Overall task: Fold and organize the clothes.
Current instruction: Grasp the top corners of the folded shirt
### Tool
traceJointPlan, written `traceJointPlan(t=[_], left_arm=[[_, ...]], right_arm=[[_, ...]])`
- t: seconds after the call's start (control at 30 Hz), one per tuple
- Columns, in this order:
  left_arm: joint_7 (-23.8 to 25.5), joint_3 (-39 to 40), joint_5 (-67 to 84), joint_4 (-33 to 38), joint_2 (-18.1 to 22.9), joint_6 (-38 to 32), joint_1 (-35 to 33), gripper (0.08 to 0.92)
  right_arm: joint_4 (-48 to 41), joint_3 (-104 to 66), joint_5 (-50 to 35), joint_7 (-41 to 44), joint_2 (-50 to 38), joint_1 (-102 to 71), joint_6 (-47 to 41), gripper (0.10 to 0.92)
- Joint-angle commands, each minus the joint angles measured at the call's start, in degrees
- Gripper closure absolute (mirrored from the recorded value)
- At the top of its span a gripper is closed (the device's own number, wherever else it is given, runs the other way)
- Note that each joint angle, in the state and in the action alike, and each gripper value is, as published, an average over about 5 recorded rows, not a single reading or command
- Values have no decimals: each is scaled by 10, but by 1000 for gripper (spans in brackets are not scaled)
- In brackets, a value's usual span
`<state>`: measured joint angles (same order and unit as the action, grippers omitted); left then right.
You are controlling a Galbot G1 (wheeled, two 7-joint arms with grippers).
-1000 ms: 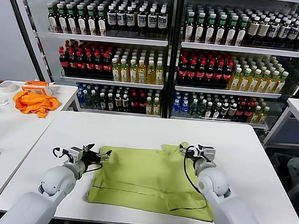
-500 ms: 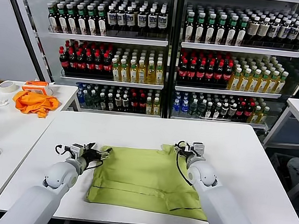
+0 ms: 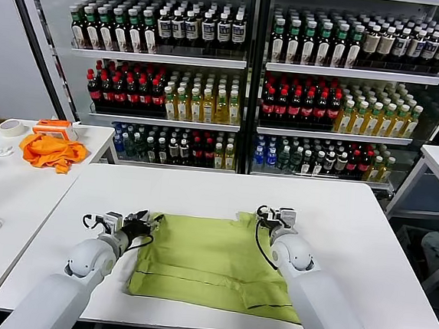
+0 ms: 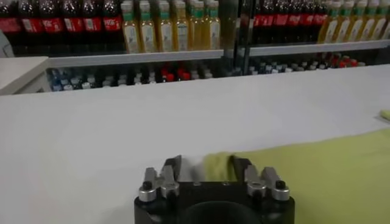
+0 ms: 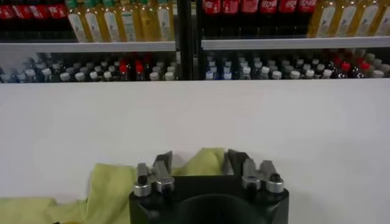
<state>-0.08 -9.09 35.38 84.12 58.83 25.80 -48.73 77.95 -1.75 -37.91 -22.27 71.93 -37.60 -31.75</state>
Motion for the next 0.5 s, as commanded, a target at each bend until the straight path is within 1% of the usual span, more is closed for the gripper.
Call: traceJointPlan(t=[0.03,0.17,0.3,0.4,0.5], left_arm=[[4,-2,12,-2,2,-1,-2,572],[4,-4,13,-1,2,-2,-2,685],[6,-4,13,3,2,-4,-3,797],[6,-5,16,11,0,-10,-8,868],[5,-11,25,31,-7,-23,-21,910]], right_arm=[[-7,3,-4,2,4,0,8,550],[-9,2,13,29,3,-1,42,672],[10,-1,33,57,-2,-8,72,793],[43,-5,30,51,-12,-18,70,874],[98,-13,15,39,-32,-35,57,917]])
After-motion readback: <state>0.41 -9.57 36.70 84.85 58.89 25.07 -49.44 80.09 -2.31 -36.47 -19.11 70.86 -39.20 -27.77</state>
